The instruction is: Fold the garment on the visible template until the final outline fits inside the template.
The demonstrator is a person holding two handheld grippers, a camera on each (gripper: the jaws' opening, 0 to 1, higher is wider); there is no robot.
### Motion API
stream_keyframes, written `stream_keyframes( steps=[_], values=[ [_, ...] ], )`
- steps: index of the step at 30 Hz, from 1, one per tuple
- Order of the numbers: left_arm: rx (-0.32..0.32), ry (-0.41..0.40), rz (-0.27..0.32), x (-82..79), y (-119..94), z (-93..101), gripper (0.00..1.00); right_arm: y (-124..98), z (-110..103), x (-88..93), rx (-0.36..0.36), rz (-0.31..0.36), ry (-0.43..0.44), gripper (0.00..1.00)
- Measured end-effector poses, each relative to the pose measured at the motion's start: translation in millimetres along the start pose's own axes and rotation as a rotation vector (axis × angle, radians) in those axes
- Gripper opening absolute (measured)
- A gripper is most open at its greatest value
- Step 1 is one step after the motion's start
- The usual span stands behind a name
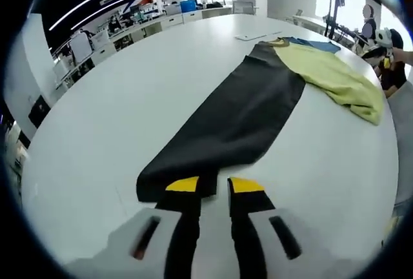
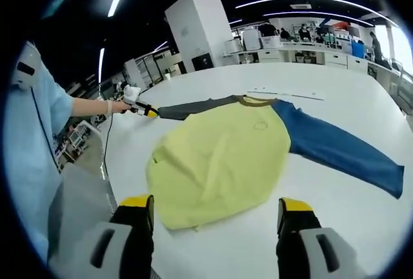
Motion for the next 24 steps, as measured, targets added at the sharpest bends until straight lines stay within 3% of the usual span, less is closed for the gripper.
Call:
stream_keyframes(
  steps=[3, 12, 24],
  values=[
    [-0.034, 0.03, -0.017, 0.3, -0.4, -1.9, 0.02, 0.5, 0.1, 0.7, 0.01, -0.002, -0.006, 0.8],
    [-0.056, -0.014, -0.007, 4.2, -11.2, -6.8, 0.01, 0.9, -0.2, -3.3, 0.014, 0.013, -0.011, 0.8],
    [-0.109, -0.106, -0.027, 34.8, -32.0, -16.7, 0.01, 5.4, -2.0, -0.5, 0.002, 0.01, -0.009, 0.79]
  ],
)
Point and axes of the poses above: the point that each gripper's makers call its tool centre point, and the gripper's own axes: y roughly forward along the fingers, z roughly to its right, x roughly out of its underside, the point moved 10 cm from there along -y, roughly backward along the fingers, and after that the axes turned 5 degrees about -z, right-handed, at the moved point
